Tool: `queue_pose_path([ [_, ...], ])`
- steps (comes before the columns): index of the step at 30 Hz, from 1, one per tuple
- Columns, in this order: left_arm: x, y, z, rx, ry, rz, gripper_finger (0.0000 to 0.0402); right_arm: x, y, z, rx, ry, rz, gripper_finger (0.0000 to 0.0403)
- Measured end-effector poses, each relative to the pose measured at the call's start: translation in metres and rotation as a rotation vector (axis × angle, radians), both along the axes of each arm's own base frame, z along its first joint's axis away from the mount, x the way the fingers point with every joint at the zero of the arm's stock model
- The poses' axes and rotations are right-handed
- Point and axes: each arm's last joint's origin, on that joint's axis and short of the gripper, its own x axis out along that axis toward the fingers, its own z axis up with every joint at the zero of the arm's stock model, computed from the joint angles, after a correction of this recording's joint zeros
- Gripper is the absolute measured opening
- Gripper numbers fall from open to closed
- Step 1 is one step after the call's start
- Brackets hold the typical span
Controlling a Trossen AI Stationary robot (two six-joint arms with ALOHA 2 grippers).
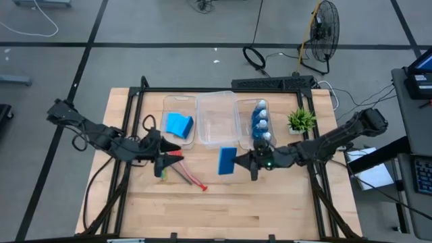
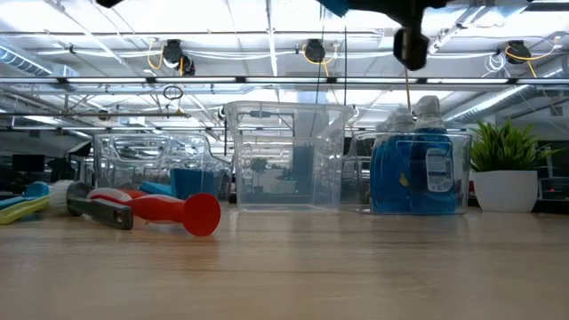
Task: Pick & Place Kitchen Sink Supplies
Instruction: Put the blue sponge into the left transparent bin
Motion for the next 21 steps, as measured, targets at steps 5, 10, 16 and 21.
queue_pose_path([
  [5, 0.021, 0.000, -0.005, 0.010, -0.024, 0.030, 0.0241, 0.004, -0.009, 0.005, -0.034, -0.052, -0.025, 0.0000],
  [10, 0.043, 0.001, -0.010, -0.009, -0.056, -0.001, 0.0241, 0.005, -0.014, 0.006, -0.034, -0.055, -0.046, 0.0000],
  [16, 0.072, 0.006, -0.017, -0.009, -0.112, -0.005, 0.0241, 0.006, -0.017, 0.006, -0.038, -0.054, -0.054, 0.0000],
  [21, 0.092, 0.011, -0.025, -0.038, -0.155, -0.020, 0.0241, 0.006, -0.017, 0.005, -0.039, -0.046, -0.053, 0.0000],
])
